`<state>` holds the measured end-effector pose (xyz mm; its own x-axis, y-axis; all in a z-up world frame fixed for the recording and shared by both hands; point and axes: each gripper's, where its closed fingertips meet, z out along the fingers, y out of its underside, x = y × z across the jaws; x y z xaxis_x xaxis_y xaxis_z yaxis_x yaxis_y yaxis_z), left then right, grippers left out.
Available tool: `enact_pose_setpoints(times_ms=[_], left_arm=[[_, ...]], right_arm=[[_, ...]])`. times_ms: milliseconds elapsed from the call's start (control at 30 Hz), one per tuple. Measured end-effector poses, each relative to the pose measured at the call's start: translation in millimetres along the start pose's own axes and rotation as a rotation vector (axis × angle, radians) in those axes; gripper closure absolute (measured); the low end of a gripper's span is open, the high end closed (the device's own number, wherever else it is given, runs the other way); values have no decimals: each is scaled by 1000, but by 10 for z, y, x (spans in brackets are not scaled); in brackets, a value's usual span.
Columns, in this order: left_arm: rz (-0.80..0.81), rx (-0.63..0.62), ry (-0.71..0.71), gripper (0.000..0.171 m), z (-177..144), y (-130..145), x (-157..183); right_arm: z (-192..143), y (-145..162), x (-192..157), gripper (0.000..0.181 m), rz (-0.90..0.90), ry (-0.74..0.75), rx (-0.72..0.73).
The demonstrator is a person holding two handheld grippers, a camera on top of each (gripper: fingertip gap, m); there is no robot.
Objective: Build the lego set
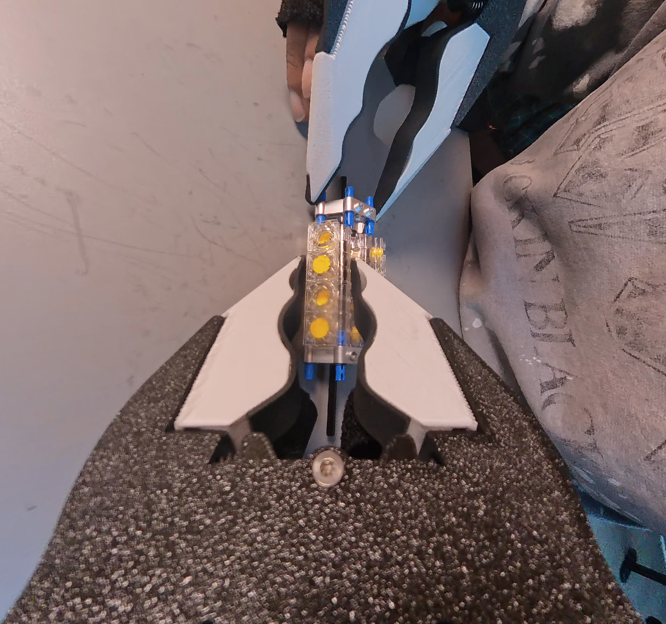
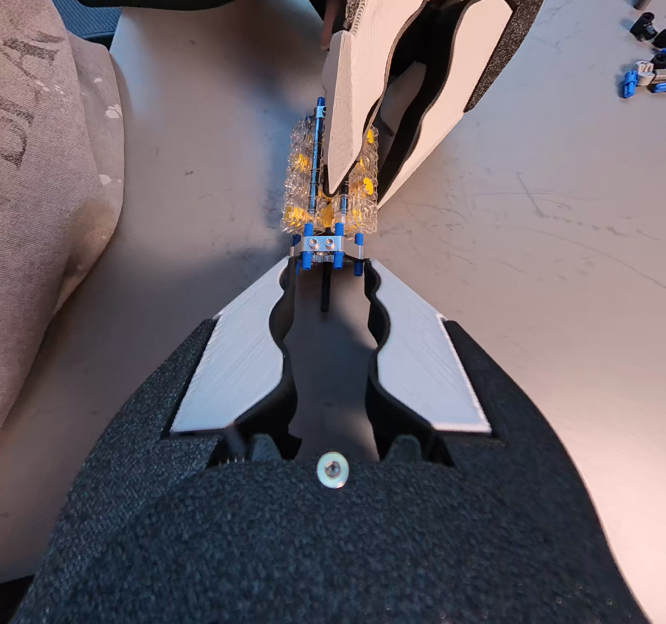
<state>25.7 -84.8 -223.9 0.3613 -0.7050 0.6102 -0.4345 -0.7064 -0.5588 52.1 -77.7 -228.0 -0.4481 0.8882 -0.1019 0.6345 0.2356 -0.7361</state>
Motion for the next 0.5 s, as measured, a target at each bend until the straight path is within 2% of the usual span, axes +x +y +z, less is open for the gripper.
enact_pose_setpoints(times_ms=[333, 500], left_arm=[[50, 93, -22, 149, -58, -68, 27], [49, 100, -34, 149, -44, -54, 19]], right_arm=[[-6, 2, 33, 146, 19, 13, 3], [-15, -11, 31, 147, 2, 29, 12]])
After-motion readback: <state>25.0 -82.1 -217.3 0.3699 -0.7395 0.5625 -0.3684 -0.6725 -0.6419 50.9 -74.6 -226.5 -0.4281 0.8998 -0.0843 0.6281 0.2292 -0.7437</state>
